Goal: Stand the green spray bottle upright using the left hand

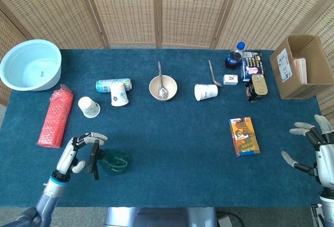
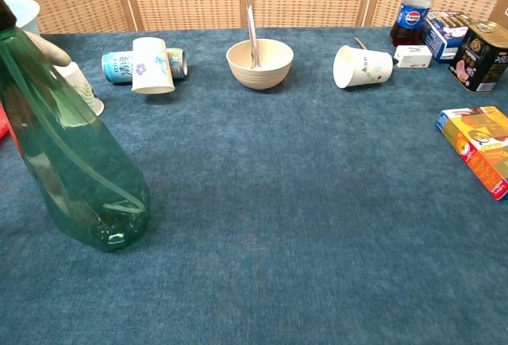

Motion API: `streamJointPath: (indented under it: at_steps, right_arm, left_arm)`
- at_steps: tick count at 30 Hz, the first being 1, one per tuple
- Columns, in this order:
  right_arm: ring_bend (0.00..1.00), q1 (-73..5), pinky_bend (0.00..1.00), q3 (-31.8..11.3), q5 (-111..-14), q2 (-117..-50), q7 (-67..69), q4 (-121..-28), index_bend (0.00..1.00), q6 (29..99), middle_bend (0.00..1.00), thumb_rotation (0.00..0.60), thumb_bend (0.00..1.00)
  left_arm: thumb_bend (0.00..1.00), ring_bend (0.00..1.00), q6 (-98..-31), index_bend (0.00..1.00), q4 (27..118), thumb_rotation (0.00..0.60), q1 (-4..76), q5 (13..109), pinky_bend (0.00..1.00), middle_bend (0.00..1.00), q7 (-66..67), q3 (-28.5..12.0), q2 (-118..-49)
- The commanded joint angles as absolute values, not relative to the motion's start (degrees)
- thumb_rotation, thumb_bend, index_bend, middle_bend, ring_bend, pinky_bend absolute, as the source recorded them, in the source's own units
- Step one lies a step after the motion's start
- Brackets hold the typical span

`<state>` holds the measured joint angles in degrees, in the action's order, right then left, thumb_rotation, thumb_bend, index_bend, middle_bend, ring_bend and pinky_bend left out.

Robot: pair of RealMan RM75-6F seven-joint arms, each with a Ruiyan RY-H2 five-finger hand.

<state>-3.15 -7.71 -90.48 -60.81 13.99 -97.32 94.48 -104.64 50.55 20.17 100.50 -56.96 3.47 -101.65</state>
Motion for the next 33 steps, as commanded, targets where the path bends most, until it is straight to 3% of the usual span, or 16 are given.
streamJointPath:
  at_steps: [1, 8, 10, 14, 20, 29, 33]
  right_arm:
    - [0.04, -3.18, 0.1, -7.66, -90.61, -60.79, 13.7, -97.5, 0.36, 94.48, 0.31, 0.6, 0.22]
    - [0.04, -3.25, 0.1, -7.44, -90.78, -60.2, 12.63, -98.35, 0.36, 94.06, 0.31, 0.6, 0.22]
    - [0.04, -3.32, 0.1, -7.36, -90.51, -59.76, 11.98, -98.61, 0.37, 93.55, 0.31, 0.6, 0.22]
    - [0.04, -3.54, 0.1, -7.32, -89.43, -58.48, 9.98, -99.65, 0.37, 92.13, 0.31, 0.6, 0.22]
    - [0.04, -4.08, 0.1, -7.34, -87.55, -57.36, 8.09, -100.56, 0.37, 89.83, 0.31, 0.6, 0.22]
    - [0.04, -4.38, 0.1, -7.62, -84.68, -56.69, 3.52, -101.09, 0.37, 88.06, 0.31, 0.6, 0.22]
    - [0.03, -4.53, 0.1, -8.02, -82.59, -57.24, 0.55, -100.89, 0.37, 87.46, 0.31, 0.6, 0.22]
  left_arm:
    - [0.28, 0.41, -105.41, 0.37, 51.23, 0.034, 19.71, 100.41, 0.51, 0.38, -56.81, 3.29, -101.02]
    - [0.28, 0.4, -106.82, 0.35, 53.65, 0.031, 18.59, 99.9, 0.53, 0.37, -54.24, 2.62, -97.88]
    - [0.28, 0.4, -106.99, 0.35, 54.57, 0.03, 18.13, 99.63, 0.5, 0.37, -52.24, 2.47, -96.21]
    - [0.28, 0.4, -107.25, 0.35, 58.75, 0.022, 16.89, 99.33, 0.47, 0.38, -46.01, 2.5, -90.97]
    - [0.28, 0.4, -105.39, 0.36, 69.37, 0.028, 14.45, 97.21, 0.52, 0.39, -35.9, 3.14, -80.81]
    - [0.28, 0.36, -100.46, 0.35, 86.64, 0.214, 11.55, 92.37, 0.44, 0.36, -19.22, 3.91, -66.44]
    - [0.28, 0.31, -95.76, 0.33, 93.15, 0.33, 10.23, 88.34, 0.41, 0.31, -7.58, 5.15, -60.75]
